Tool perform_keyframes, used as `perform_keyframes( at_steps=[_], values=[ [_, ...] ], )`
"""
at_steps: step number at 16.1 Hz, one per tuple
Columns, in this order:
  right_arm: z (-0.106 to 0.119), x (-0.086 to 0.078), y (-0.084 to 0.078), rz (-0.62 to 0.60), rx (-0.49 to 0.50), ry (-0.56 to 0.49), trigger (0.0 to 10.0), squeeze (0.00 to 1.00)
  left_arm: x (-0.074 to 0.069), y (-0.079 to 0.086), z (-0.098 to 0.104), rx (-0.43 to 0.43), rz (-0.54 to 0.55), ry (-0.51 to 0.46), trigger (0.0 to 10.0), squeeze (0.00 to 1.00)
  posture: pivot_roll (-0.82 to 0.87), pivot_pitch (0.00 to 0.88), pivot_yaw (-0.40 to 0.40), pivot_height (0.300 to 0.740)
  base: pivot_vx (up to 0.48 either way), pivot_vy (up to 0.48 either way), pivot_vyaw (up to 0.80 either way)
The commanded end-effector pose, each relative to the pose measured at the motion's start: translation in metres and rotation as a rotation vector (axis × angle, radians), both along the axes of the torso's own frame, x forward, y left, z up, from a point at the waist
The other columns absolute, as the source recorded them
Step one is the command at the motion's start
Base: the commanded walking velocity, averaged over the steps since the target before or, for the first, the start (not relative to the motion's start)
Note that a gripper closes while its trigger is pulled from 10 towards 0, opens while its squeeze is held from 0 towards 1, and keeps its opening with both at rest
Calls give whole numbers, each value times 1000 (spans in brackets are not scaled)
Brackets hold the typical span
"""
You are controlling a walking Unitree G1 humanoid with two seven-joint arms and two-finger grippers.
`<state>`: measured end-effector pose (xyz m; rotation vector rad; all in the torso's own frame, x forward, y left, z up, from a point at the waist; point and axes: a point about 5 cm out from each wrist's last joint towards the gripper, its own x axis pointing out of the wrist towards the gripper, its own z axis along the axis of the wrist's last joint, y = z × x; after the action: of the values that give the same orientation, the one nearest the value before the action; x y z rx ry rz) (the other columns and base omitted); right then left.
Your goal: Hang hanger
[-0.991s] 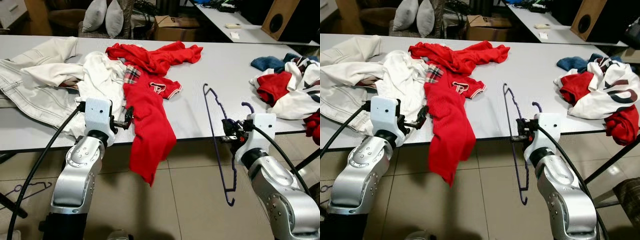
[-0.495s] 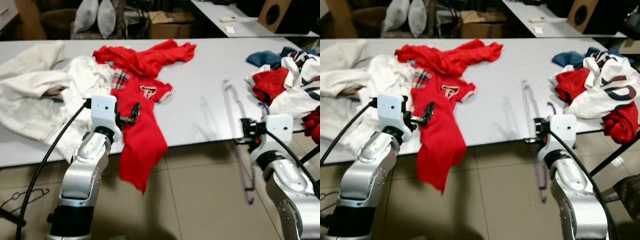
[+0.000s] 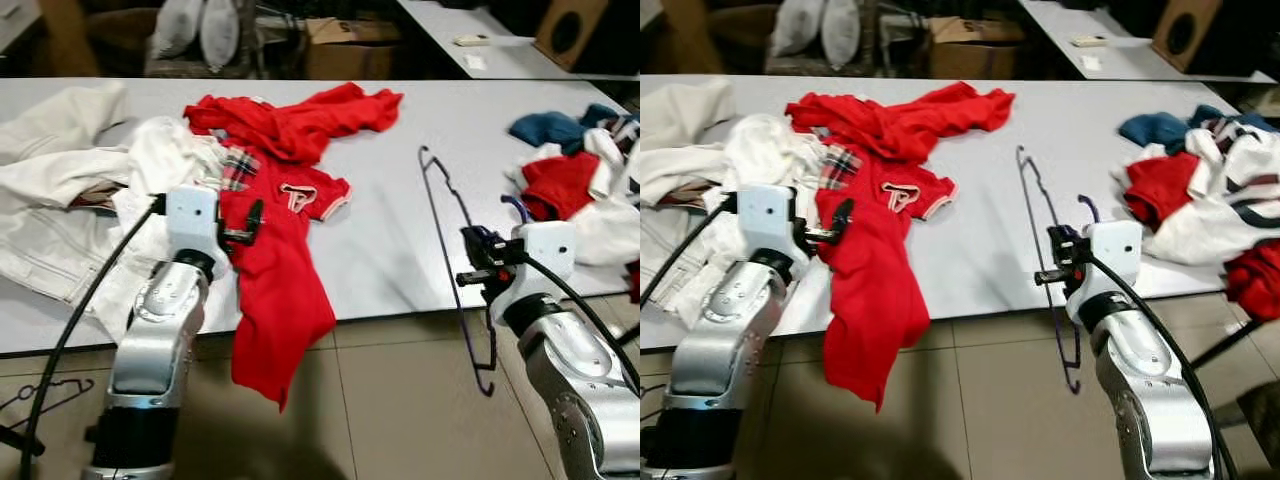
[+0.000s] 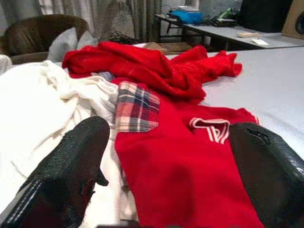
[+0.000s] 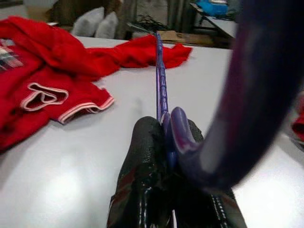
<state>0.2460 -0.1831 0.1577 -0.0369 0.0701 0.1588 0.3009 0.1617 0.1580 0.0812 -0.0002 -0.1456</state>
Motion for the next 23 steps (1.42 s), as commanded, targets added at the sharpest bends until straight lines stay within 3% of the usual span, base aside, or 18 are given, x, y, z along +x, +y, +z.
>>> perform_keyframes(
  at_steps=[1,4,7,16,20,21,23],
  values=[
    [-2,-1,-4,-13,-3,10,10000,0,1,-3,-3,8,-10,9,10000,75,42,0,-59,740,292,0,0],
    [-5,-3,-4,-10,3,23,10000,0,2,-5,-5,20,-27,15,10000,75,31,0,-44,740,286,0,0],
    [-6,-5,-4,-10,12,32,10000,0,4,-7,-5,19,-37,15,10000,82,23,0,-31,740,285,0,-771],
    [-8,-6,1,19,-19,26,10000,0,5,-2,-6,10,-27,19,10000,102,30,0,-39,740,298,0,0],
    [-8,-5,4,32,-22,21,10000,0,8,-1,-9,35,-6,27,10000,67,25,0,-29,740,279,0,0],
    [-8,-5,4,30,-22,21,10000,0,9,-1,-14,28,-22,71,10000,51,25,0,-27,740,0,0,0],
    [-7,-2,4,33,-20,22,10000,0,15,0,-29,126,-61,158,10000,0,18,0,-17,740,0,0,0]
  ],
)
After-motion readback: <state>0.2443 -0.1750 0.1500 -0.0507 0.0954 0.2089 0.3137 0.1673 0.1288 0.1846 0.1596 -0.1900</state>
